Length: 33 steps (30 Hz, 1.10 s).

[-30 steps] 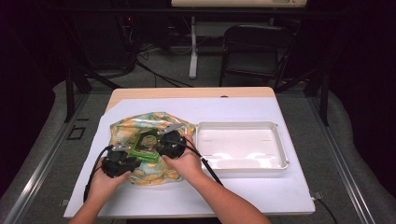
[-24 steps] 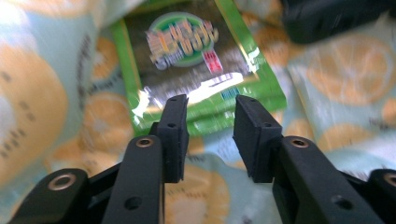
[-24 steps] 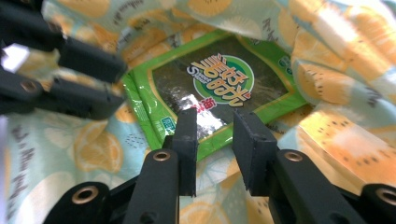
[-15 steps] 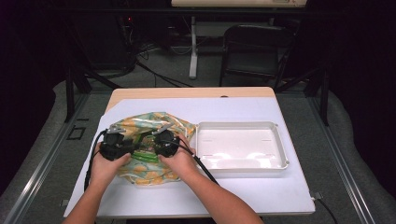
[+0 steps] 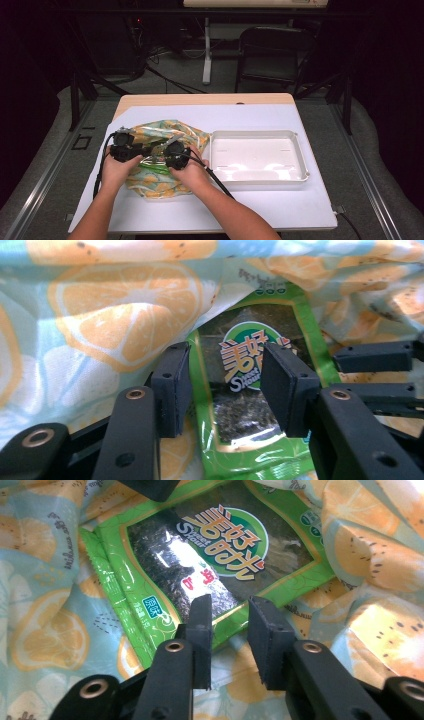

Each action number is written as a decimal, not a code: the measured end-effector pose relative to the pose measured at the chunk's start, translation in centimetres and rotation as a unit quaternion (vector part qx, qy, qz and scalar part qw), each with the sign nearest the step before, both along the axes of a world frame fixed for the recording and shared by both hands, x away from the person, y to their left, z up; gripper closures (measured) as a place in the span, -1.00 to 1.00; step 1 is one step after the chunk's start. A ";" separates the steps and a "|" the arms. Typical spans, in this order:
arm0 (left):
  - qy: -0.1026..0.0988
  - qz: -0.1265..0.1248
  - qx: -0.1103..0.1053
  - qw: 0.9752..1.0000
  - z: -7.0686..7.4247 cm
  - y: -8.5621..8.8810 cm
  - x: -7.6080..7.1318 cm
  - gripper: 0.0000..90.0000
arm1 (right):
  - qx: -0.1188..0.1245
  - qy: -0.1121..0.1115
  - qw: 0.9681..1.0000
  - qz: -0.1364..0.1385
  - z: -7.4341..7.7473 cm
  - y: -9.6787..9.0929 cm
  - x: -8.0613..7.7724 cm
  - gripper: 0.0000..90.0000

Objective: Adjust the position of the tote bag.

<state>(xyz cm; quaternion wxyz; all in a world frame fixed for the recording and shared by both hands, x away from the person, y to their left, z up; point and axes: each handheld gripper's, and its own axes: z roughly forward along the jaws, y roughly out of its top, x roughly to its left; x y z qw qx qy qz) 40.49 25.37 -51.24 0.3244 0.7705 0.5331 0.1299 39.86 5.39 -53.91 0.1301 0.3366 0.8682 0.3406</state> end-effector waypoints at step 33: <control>0.089 0.022 -0.097 0.991 -2.2 1.1 0.3 0.06 | 0.020 0.006 1.000 -0.017 -0.5 -0.7 -0.3 0.72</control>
